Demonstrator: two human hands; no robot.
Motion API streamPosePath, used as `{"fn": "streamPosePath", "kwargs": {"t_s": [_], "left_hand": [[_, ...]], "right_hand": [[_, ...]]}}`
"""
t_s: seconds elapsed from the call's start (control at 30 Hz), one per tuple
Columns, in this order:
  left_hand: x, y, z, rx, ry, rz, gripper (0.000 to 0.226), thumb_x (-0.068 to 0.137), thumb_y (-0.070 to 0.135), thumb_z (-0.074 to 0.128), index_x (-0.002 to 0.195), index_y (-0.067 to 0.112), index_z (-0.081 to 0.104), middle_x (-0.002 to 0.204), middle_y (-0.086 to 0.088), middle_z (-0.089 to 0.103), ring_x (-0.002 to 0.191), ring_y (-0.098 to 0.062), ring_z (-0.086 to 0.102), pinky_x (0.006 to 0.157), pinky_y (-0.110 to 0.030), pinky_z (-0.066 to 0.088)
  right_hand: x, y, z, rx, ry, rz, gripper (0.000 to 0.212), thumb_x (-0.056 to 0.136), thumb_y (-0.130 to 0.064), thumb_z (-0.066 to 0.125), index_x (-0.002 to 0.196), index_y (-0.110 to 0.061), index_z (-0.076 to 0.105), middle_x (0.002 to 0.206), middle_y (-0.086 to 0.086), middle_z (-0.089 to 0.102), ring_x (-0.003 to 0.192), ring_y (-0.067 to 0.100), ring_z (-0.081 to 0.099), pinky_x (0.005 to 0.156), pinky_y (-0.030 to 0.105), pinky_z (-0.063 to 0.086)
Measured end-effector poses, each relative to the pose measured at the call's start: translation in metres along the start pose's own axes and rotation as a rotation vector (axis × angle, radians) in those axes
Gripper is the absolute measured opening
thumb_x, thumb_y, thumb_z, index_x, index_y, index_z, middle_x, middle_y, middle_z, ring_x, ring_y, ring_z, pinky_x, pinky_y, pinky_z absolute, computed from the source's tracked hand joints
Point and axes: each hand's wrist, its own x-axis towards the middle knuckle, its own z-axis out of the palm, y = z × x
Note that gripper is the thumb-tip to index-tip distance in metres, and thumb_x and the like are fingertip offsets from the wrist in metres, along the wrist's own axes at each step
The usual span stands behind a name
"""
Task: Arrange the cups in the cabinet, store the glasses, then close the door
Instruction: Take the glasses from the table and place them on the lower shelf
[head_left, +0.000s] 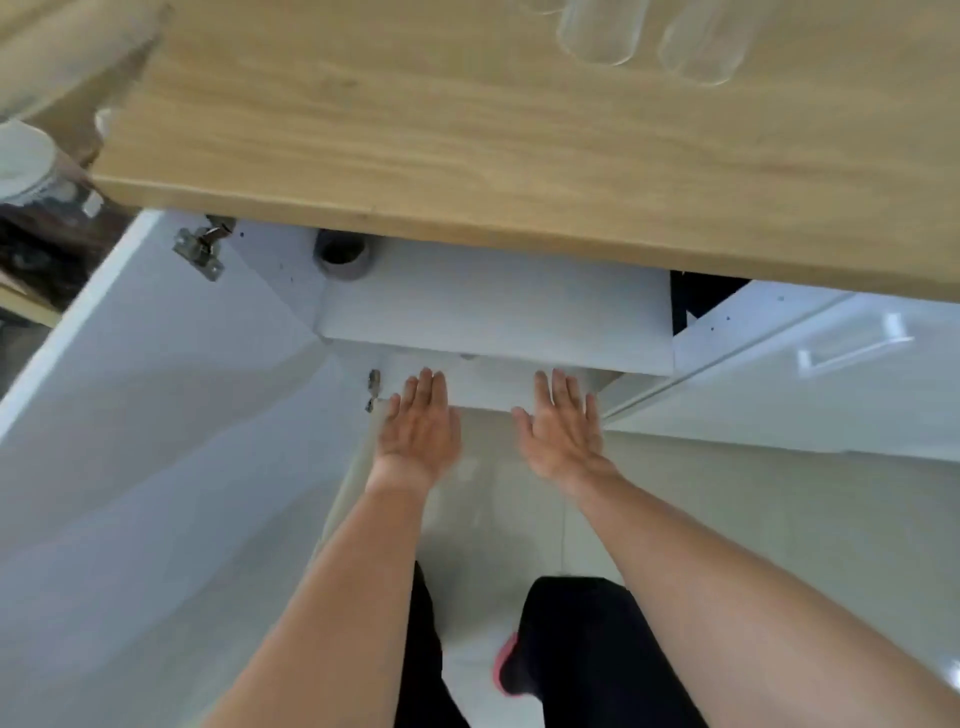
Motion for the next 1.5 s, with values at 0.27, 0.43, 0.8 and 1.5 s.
{"fn": "streamPosePath", "kwargs": {"t_s": [0.27, 0.43, 0.8, 1.5], "left_hand": [[-0.110, 0.019, -0.121, 0.055, 0.023, 0.158, 0.057, 0.104, 0.029, 0.023, 0.153, 0.005, 0.008, 0.162, -0.013, 0.009, 0.150, -0.027, 0.009, 0.122, -0.044, 0.010], [-0.123, 0.023, -0.185, 0.134, 0.185, 0.246, 0.047, 0.102, 0.026, 0.029, 0.143, 0.004, 0.032, 0.145, -0.016, 0.045, 0.132, -0.030, 0.043, 0.108, -0.041, 0.035], [-0.069, 0.024, -0.297, 0.042, 0.491, 0.458, 0.035, 0.097, 0.023, 0.043, 0.126, 0.010, 0.059, 0.117, -0.011, 0.067, 0.104, -0.031, 0.063, 0.085, -0.039, 0.050], [0.077, 0.157, -0.361, 0.074, 0.445, 0.519, 0.074, 0.085, 0.046, 0.056, 0.145, 0.019, 0.023, 0.137, -0.011, 0.048, 0.113, -0.032, 0.060, 0.080, -0.045, 0.057]], "right_hand": [[-0.132, -0.008, -0.103, 0.025, 0.001, 0.007, 0.066, 0.103, -0.045, 0.024, 0.157, -0.013, 0.006, 0.166, 0.013, 0.002, 0.154, 0.028, 0.001, 0.125, 0.049, 0.004], [-0.153, -0.024, -0.148, 0.010, 0.100, -0.018, 0.064, 0.104, -0.044, 0.023, 0.157, -0.011, 0.010, 0.166, 0.013, 0.005, 0.154, 0.028, 0.004, 0.125, 0.045, 0.006], [-0.098, -0.088, -0.270, 0.057, 0.622, -0.087, 0.029, 0.098, -0.030, 0.045, 0.118, -0.010, 0.053, 0.110, 0.008, 0.057, 0.103, 0.027, 0.055, 0.094, 0.038, 0.043], [0.038, -0.010, -0.391, -0.023, 0.384, 0.055, 0.094, 0.076, -0.008, 0.080, 0.148, -0.025, 0.023, 0.157, 0.023, 0.016, 0.131, 0.037, 0.043, 0.105, 0.049, 0.044]]}}
